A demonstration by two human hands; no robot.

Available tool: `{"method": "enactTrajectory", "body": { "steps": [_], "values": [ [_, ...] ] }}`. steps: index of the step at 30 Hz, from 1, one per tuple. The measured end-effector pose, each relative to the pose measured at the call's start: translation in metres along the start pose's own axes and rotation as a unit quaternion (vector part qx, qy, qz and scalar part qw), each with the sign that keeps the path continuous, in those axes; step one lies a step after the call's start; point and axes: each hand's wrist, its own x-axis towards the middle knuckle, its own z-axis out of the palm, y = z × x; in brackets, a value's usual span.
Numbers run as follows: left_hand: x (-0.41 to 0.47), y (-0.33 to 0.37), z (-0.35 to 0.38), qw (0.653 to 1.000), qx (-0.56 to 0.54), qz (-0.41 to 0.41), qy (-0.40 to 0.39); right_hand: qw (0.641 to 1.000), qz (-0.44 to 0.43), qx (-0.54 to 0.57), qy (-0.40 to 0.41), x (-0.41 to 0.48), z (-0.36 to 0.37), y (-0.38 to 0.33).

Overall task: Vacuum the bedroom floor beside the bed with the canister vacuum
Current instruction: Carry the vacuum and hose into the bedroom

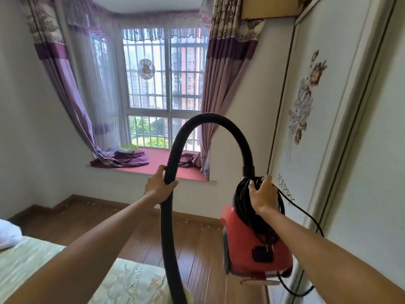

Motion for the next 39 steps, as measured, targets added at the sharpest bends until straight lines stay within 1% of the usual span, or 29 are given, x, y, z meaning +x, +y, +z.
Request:
{"method": "enactTrajectory", "body": {
  "steps": [8, 20, 29, 34, 39],
  "values": [
    [0.095, -0.011, 0.029, 1.0, 0.02, 0.006, -0.006, 0.999, 0.036, 0.023, 0.003, 0.079, 0.051, -0.011],
    [0.221, -0.026, 0.095, 1.0, 0.022, -0.02, -0.003, 0.999, 0.026, 0.008, -0.02, 0.218, 0.134, 0.014],
    [0.327, -0.033, 0.155, 0.997, 0.04, -0.071, 0.015, 0.997, -0.005, 0.003, -0.072, 0.349, 0.205, 0.026],
    [0.367, -0.042, 0.161, 0.993, 0.047, -0.099, 0.051, 0.994, -0.036, -0.005, -0.102, 0.401, 0.243, 0.02],
    [0.406, -0.057, 0.156, 0.988, 0.054, -0.125, 0.068, 0.991, -0.054, 0.011, -0.124, 0.441, 0.286, 0.005]
  ]
}}
